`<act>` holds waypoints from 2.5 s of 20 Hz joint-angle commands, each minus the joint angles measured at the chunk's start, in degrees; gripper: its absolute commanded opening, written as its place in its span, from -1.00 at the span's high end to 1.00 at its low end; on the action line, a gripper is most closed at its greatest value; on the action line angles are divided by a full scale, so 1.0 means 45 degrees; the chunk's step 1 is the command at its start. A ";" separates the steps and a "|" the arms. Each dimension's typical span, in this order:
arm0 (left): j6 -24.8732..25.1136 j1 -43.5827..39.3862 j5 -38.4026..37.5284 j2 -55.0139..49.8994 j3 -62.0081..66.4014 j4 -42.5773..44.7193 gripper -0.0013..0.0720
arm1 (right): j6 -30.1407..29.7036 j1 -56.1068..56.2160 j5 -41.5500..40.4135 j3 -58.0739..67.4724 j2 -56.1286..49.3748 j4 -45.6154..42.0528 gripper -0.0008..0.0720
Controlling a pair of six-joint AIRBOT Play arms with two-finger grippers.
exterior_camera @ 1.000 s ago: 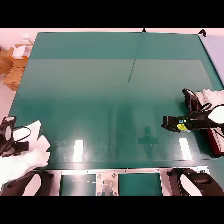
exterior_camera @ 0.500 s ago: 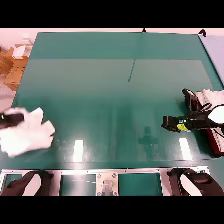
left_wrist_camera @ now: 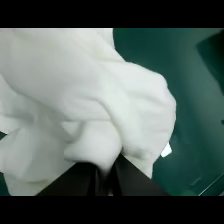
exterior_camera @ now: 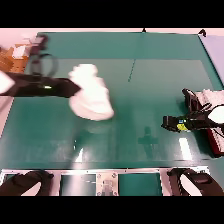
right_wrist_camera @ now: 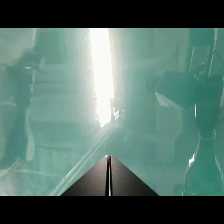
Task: Fold the shirts.
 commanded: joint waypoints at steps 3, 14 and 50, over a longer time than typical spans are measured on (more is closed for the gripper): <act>-0.0617 -0.2725 0.2424 -0.3021 0.0155 -0.0874 -0.99 | 0.0005 0.0010 0.0000 -0.0005 0.0010 0.0005 0.94; -0.0627 0.0510 -0.3094 -0.3269 0.0427 -0.0821 -0.98 | -0.1423 0.0005 -0.3123 0.0612 -0.2506 0.1083 -0.03; -0.1219 0.1180 -0.1394 0.2200 -0.2555 0.2667 0.90 | -0.5372 -0.3643 0.1282 1.1715 -0.8393 0.7023 0.94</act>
